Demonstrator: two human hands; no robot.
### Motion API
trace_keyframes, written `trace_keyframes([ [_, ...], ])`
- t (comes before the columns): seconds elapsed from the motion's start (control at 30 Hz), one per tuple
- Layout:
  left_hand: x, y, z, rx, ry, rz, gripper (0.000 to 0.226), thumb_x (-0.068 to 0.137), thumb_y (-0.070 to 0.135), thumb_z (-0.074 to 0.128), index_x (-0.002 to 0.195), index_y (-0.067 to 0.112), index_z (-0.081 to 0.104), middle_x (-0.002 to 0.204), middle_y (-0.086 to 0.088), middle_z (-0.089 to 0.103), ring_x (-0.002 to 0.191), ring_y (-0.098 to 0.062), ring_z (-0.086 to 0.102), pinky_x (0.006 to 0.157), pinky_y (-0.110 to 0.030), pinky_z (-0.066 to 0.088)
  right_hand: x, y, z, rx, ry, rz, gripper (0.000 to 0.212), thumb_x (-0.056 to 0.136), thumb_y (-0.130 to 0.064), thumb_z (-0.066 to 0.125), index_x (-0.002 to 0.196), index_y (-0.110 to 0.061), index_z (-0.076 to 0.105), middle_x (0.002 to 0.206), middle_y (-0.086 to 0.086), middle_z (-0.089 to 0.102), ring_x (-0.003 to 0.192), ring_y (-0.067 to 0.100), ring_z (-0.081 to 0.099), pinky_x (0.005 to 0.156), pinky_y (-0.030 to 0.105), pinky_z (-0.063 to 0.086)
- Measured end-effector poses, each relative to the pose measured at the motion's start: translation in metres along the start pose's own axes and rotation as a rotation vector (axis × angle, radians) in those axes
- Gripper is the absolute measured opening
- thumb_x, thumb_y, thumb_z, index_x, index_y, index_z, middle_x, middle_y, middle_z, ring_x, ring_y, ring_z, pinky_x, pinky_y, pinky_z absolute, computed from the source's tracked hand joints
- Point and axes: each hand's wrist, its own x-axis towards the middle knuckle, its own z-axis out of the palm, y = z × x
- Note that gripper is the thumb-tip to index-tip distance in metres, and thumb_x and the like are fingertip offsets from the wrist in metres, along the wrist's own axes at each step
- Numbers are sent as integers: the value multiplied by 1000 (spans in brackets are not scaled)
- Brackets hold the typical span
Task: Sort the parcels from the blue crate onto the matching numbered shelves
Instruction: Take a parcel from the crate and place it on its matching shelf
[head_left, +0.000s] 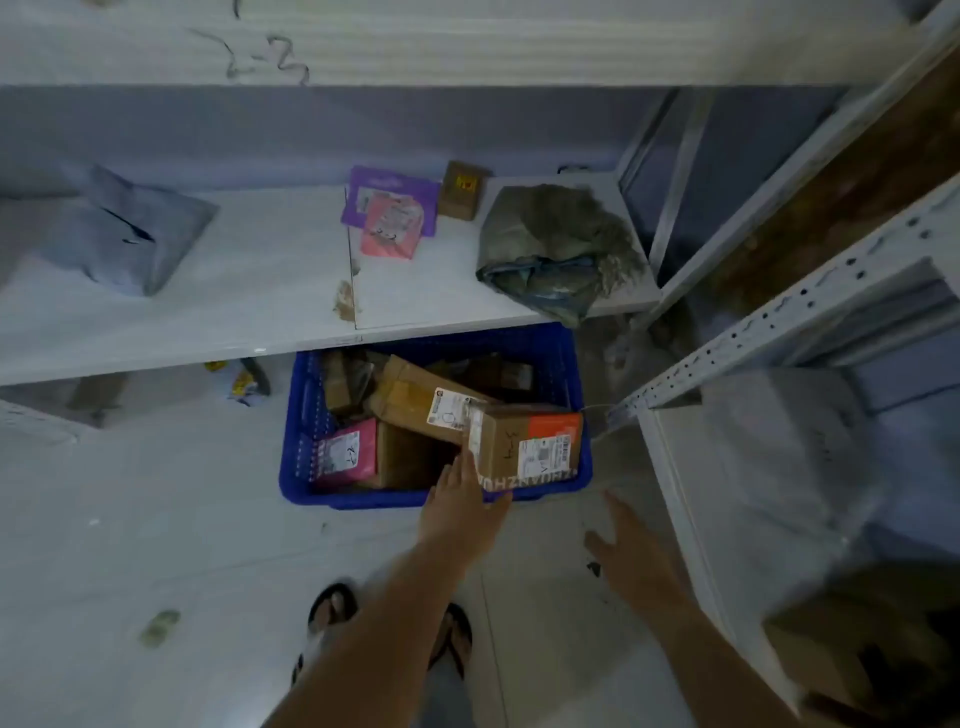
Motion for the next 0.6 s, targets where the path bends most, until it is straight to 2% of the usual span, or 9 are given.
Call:
trace_keyframes([
  [0.07,37,-16,23,-48,-22,-54,90,88,53,51,151,20,-3,160,2,4,147,-17,4,118,-38,16,37,14,25,128,39,45,67,93,-25,56,150,-24,21,150,2,36,131,25,44,92,34,43],
  [0.1,58,-27,33,-79,-21,-73,93,86,53,55,151,20,-4,160,1,4,147,-18,3,118,-39,16,58,21,38,157,46,62,68,92,-23,57,150,-23,21,151,2,34,132,26,43,93,34,43],
  [0.2,121,-54,59,-161,-21,-40,103,80,49,66,151,22,-3,160,-1,5,147,-19,3,118,-45,19,119,43,75,210,47,151,71,92,-24,58,151,-19,19,155,4,27,141,22,30,114,38,30],
  [0.27,160,-66,72,-134,6,7,110,76,51,69,151,24,-6,160,0,0,147,-20,3,117,-47,22,153,53,99,303,56,193,70,93,-27,56,151,-20,19,155,2,28,141,20,29,114,36,28],
  [0.37,213,-72,83,-19,65,87,110,73,59,66,149,33,-9,160,2,-10,147,-22,-1,116,-48,20,189,56,136,451,144,211,59,93,-26,55,147,-19,31,146,1,41,131,18,42,98,25,33],
  [0.47,252,-66,93,-30,39,158,105,67,69,63,145,47,-3,159,4,-8,147,-24,-4,114,-53,20,211,46,170,548,194,302,43,93,-30,54,131,-13,48,125,2,56,108,16,56,78,24,41],
  [0.53,270,-63,98,-62,-33,115,103,63,72,65,143,53,3,159,2,-6,147,-27,-3,113,-54,19,220,37,189,639,136,405,27,92,-29,54,110,-10,53,100,4,59,88,16,57,64,23,38],
  [0.6,283,-61,104,-31,-76,63,99,63,67,69,144,48,15,159,-2,2,145,-31,7,113,-51,22,228,28,200,804,51,527,21,90,-23,56,102,-8,48,91,11,56,83,23,57,64,27,41],
])
